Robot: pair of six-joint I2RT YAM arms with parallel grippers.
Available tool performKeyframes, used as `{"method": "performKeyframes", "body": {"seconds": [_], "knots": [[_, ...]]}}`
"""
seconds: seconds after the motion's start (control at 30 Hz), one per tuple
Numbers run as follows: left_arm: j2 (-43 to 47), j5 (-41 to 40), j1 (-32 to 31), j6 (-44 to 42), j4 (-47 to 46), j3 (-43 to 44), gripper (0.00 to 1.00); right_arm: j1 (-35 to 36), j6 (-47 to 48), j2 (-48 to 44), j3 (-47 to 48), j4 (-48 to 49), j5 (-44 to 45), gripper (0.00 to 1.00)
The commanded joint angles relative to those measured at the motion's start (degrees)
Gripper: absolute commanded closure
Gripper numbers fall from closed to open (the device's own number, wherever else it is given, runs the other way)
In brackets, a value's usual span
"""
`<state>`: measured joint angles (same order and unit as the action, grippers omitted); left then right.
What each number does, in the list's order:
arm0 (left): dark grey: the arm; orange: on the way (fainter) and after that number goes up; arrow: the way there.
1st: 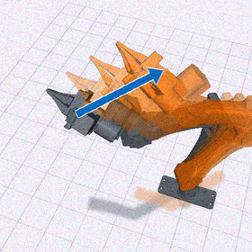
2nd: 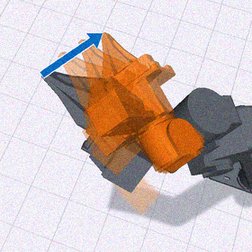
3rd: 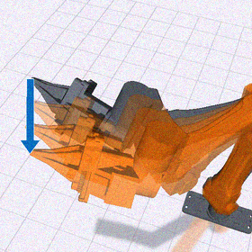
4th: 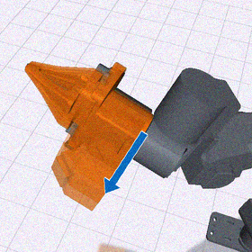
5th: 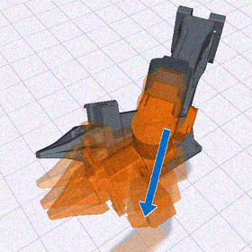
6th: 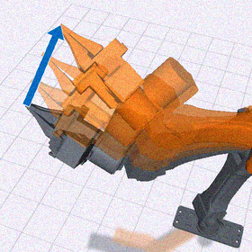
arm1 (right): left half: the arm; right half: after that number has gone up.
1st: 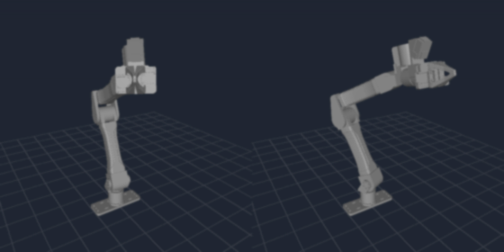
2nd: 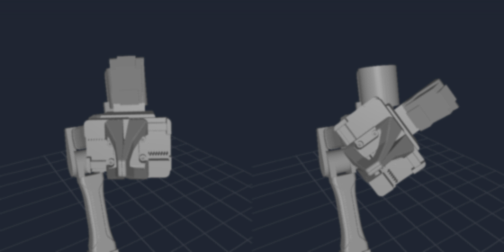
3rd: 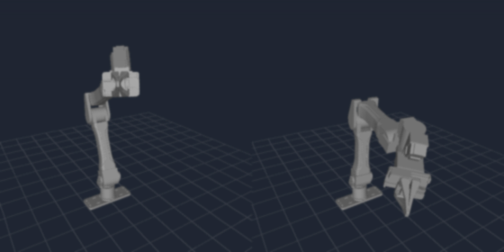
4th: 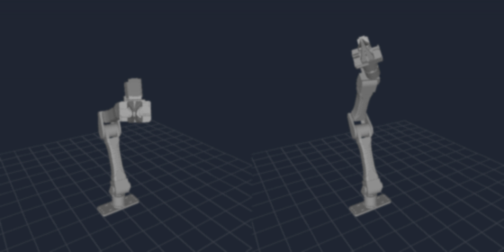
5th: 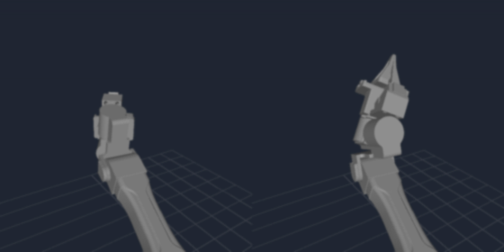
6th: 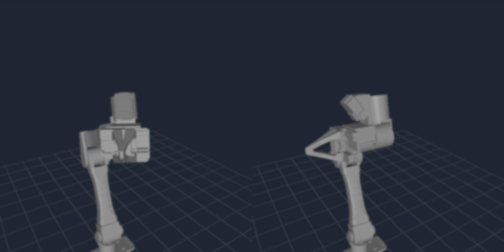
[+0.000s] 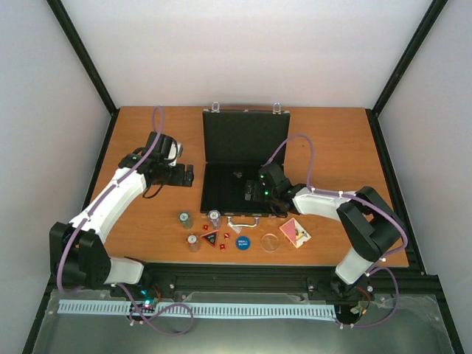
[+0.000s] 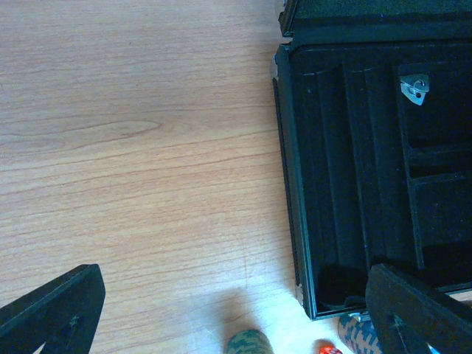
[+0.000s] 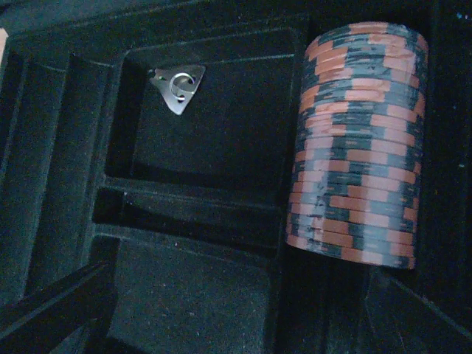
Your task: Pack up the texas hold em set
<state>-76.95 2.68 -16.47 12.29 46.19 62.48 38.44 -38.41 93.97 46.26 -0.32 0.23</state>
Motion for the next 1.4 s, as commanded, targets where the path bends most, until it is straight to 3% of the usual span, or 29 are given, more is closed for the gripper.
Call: {"method": "performKeyframes", "body": {"seconds": [0.0, 0.33, 0.6, 0.77, 0.93, 1.1, 1.37], "knots": [[0.7, 0.8, -0.1, -0.8, -1.0, 0.2, 0.00, -0.6, 0.2, 1.4, 2.0, 2.8, 3.5, 0.07], [1.9, 1.2, -0.2, -0.6, -1.1, -0.3, 0.00, -0.6, 0.6, 2.0, 3.7, -1.3, 2.6, 0.06], [2.2, 1.1, -0.1, -0.4, -1.1, -0.2, 0.00, -0.5, 5.0, -5.4, 8.6, -17.4, -3.1, 0.00], [2.2, 0.8, -0.2, 0.4, -0.8, 0.4, 0.00, -0.8, 4.6, -10.8, 12.6, -34.5, 5.9, 0.00], [2.3, 0.1, -0.2, 1.9, -0.6, 1.2, 0.00, -3.9, 3.3, -10.5, 13.3, -48.0, 15.4, 0.00], [2.2, 1.5, -0.2, 2.0, -0.7, 1.8, 0.00, -10.7, 6.2, -8.0, 9.0, -48.9, 15.2, 0.00], [1.9, 1.4, -0.2, 1.7, -0.6, 1.9, 0.00, -14.5, 9.5, -2.8, 8.5, -46.0, 14.0, 0.00]]}}
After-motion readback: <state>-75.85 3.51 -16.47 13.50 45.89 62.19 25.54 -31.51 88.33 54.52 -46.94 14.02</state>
